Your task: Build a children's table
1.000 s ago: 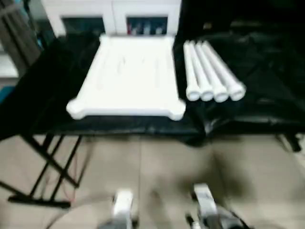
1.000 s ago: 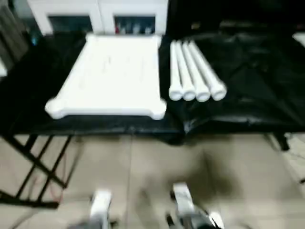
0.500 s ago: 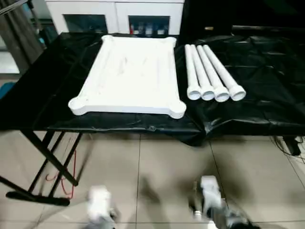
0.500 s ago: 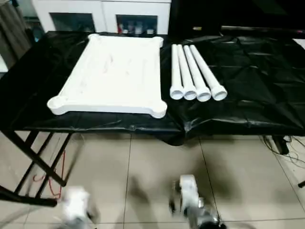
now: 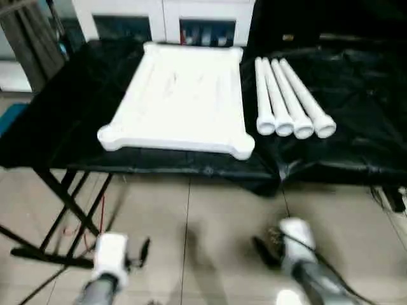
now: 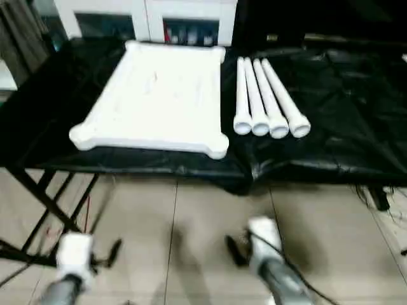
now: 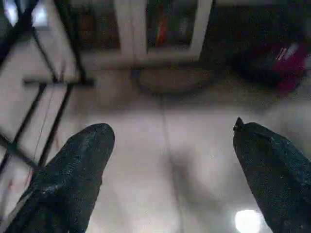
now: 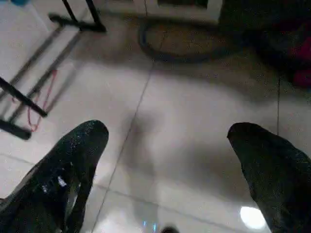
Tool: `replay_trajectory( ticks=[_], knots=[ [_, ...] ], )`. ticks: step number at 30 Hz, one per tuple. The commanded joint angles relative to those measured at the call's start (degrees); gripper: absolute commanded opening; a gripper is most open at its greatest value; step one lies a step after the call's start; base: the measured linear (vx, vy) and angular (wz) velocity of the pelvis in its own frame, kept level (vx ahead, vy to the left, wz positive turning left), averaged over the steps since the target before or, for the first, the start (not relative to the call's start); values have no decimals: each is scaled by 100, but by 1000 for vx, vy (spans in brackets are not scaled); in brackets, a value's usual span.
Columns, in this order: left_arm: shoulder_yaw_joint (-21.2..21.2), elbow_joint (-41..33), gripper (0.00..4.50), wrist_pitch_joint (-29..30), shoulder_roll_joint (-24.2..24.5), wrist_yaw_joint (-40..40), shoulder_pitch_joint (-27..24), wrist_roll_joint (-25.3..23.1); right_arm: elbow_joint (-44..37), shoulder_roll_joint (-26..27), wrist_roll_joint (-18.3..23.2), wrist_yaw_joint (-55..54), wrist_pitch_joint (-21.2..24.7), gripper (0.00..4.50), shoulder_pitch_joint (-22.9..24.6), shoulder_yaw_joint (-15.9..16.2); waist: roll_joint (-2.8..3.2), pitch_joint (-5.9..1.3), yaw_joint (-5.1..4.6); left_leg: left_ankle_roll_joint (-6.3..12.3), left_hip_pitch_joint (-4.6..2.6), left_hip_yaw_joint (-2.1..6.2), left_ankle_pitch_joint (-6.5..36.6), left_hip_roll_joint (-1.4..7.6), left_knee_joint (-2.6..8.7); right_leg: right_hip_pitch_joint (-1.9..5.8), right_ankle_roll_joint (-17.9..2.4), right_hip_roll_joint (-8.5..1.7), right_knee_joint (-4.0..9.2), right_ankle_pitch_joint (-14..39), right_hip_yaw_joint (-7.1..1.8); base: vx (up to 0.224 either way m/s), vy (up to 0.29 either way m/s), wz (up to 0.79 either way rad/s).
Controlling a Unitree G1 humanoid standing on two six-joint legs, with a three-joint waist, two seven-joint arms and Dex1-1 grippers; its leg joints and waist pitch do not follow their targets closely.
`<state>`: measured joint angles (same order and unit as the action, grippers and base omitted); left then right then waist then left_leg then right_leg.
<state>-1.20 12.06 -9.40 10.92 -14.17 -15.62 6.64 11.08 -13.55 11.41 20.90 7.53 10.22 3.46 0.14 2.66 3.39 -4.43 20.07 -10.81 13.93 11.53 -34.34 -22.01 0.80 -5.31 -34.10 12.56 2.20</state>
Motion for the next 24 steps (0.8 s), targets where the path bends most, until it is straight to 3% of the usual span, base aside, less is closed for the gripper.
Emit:
replay_trajectory(
  ticks=[1, 3, 4, 7, 11, 13, 14, 16, 17, 18, 19, 20, 21, 22, 23, 24],
  knots=[
    [85, -1031, 445, 282, 69, -43, -227, 101, -1029, -111, 361, 196, 251, 450, 240, -78, -7, -129, 4, 203, -5, 90, 1970, 299, 620, 125, -810, -258, 490, 1787, -220, 0, 0, 0],
    [65, -1820, 445, 532, 48, 31, -385, 194, -1754, -160, 634, 195, 507, 450, 385, -204, -16, -130, -16, 83, 10, 108, 1928, 268, 635, 103, -622, -223, 500, 1854, -230, 0, 0, 0],
    [74, -2261, 445, 713, 52, 94, -438, 255, -2193, -148, 881, 163, 790, 450, 412, -325, -55, -125, -22, 80, 26, 102, 1822, 259, 630, 105, -586, -206, 485, 1715, -233, 0, 0, 0],
    [47, -2928, 445, 981, 25, 296, -392, 296, -2806, -138, 1200, 3, 1098, 450, 265, -499, -56, -147, -26, 48, 19, 94, 1563, 229, 602, 96, -527, -170, 452, 1426, -229, 0, 0, 0],
    [-43, -3610, 445, 1551, 49, 527, 35, 161, -3283, -86, 1600, -362, 1463, 450, -360, -725, -54, -212, -18, -3, 9, 83, 906, 173, 526, 132, -549, -131, 347, 595, -209, 0, 0, 0],
    [-92, -3719, 445, 2119, 71, 595, 614, 256, -3274, -33, 1468, -589, 1529, 450, -919, -808, -146, -230, -35, -45, 5, 54, 497, 126, 481, 131, -549, -96, 305, 267, -199, 0, 0, 0],
    [-113, -3687, 445, 2367, 61, 666, 851, 275, -3217, -35, 1300, -656, 1531, 450, -1123, -807, -149, -256, -18, -52, 0, 59, 313, 112, 450, 144, -560, -102, 265, 91, -202, 0, 0, 0],
    [-118, -3554, 445, 2477, 85, 747, 1194, 83, -3019, 89, 900, -994, 1344, 450, -1477, -859, -105, -290, -9, -89, -5, 51, -175, 70, 401, 152, -593, -75, 212, -514, -196, 0, 0, 0],
    [-77, -3483, 445, 2693, 137, 800, 1356, -51, -2905, 112, 1011, -1123, 1619, 450, -1672, -930, -15, -306, -11, -130, -18, 61, -408, 49, 385, 159, -620, -50, 172, -919, -191, 0, 0, 0],
    [-29, -3401, 445, 2727, 171, 847, 1498, -229, -2751, 266, 1494, -1234, 1823, 450, -1847, -1121, 24, -326, -29, -126, -23, 63, -483, 23, 365, 172, -632, -24, 145, -1261, -183, 0, 0, 0],
    [-28, -3350, 445, 2809, 136, 890, 1617, -175, -2608, 408, 1786, -1492, 2042, 450, -1993, -1293, -6, -341, -34, -144, -20, 61, -404, 24, 358, 187, -674, -27, 143, -1350, -183, 0, 0, 0],
    [-24, -3275, 445, 2893, 83, 930, 1786, -109, -2465, 478, 1794, -1729, 2196, 450, -2133, -1354, 70, -345, -39, -188, -35, 61, -319, 14, 363, 193, -706, -22, 136, -1344, -183, 0, 0, 0],
    [-24, -3275, 445, 2893, 83, 930, 1786, -109, -2465, 478, 1794, -1729, 2196, 450, -2133, -1354, 31, -333, -55, -237, -57, 52, 19, 19, 396, 204, -728, -17, 169, -1027, -169, 0, 0, 0],
    [21, -3093, 445, 2900, -40, 931, 2076, 11, -2269, 509, 1650, -1892, 2225, 450, -2272, -1349, 68, -308, -77, -320, -159, 30, 1176, 51, 482, 230, -856, -15, 256, 226, -121, 0, 0, 0],
    [58, -3034, 445, 2940, -76, 945, 2155, -9, -2273, 447, 1488, -1873, 2239, 450, -2270, -1258, 47, -287, -97, -210, -233, 17, 1788, 54, 534, 256, -978, -2, 332, 919, -81, 0, 0, 0],
    [90, -3014, 445, 2993, -65, 911, 2192, -21, -2341, 474, 1397, -1873, 2266, 450, -2225, -1195, 70, -269, -85, -134, -254, 14, 1989, 46, 555, 283, -1016, 2, 366, 1220, -64, 0, 0, 0]
  ],
)
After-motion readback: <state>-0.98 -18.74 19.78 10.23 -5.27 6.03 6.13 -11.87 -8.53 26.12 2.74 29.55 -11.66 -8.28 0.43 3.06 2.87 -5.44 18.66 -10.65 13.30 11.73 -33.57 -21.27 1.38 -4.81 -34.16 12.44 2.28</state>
